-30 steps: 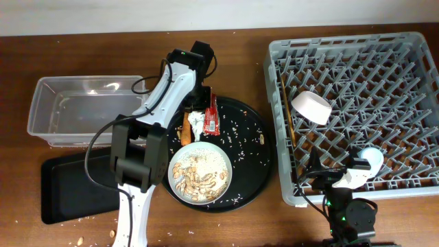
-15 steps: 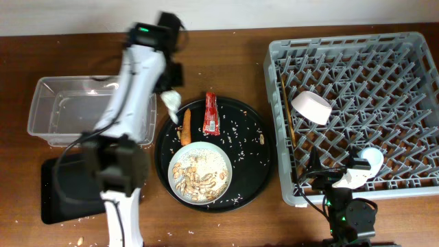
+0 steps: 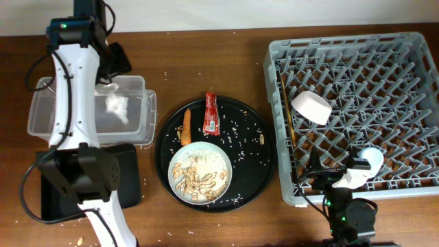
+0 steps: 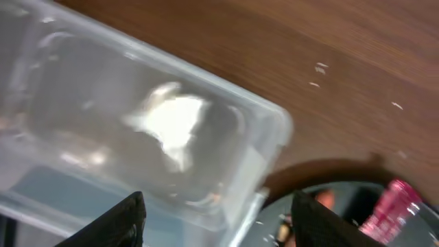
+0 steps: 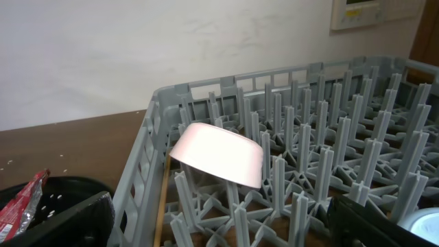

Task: Sort waste into correct bins and load items into the dishwasher rack
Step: 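Grasp the white tissue with the left gripper and drop it in the clear bin, then grasp the red wrapper with the left gripper and drop it in the clear bin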

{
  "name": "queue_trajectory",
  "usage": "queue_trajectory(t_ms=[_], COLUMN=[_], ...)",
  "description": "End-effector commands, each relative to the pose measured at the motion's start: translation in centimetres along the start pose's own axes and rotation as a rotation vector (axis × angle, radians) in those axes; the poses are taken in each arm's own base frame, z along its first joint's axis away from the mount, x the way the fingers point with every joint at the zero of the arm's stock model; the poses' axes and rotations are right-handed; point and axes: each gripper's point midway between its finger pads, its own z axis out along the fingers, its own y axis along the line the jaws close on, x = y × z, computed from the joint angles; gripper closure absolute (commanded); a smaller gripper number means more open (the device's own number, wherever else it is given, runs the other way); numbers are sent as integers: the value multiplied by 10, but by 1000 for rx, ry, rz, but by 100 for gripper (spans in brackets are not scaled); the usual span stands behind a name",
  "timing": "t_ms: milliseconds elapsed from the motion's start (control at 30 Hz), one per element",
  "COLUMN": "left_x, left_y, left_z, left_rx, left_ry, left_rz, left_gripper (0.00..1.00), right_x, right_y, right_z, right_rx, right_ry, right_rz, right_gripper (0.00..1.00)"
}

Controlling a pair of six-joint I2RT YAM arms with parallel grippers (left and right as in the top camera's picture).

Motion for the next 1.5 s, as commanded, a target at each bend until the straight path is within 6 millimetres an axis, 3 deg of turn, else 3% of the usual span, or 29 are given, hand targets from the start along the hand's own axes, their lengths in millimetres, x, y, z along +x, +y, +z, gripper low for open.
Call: queue_trajectory(t_ms=[0,167,300,467,633,800,900,1067,1100,1167,1200,1300,1467], left_x=[20,70,115,153,175,184,184,191,195,198,197,181,140], left_y=[-59,-135,-181,-195,-194,-198,-199,-195,-194,-192,-192,-194,-186], left_z=[0,10,43,78,114,133,134,147,153,157,156,137,71], left_rx=[70,111,133,133,138,178,178,160,150,141,142,142,104], left_ry=[3,22,30,60,59,50,50,76,91,104,102,92,33], left_rz=[184,360,469,473,487,483,483,499,502,504,504,491,467], left_gripper=[32,35,35,36,37,38,47,50,54,74,80,98,100], right_x=[2,2,2,2,2,2,2,2,2,2,2,2,2], right_y=[-3,-3,-3,-3,-3,-3,-3,-3,-3,-3,-3,-3,-3], right_z=[0,0,0,0,0,0,0,0,0,0,0,0,0], right_rx=[14,14,14,14,14,14,14,14,14,14,14,14,14], right_ry=[-2,-2,-2,-2,-2,-2,-2,-2,-2,-2,-2,-2,-2], right_rz=[-3,-3,-3,-3,-3,-3,-3,-3,-3,-3,-3,-3,-3], right_gripper=[2,2,2,1,2,2,2,2,2,2,1,2,2])
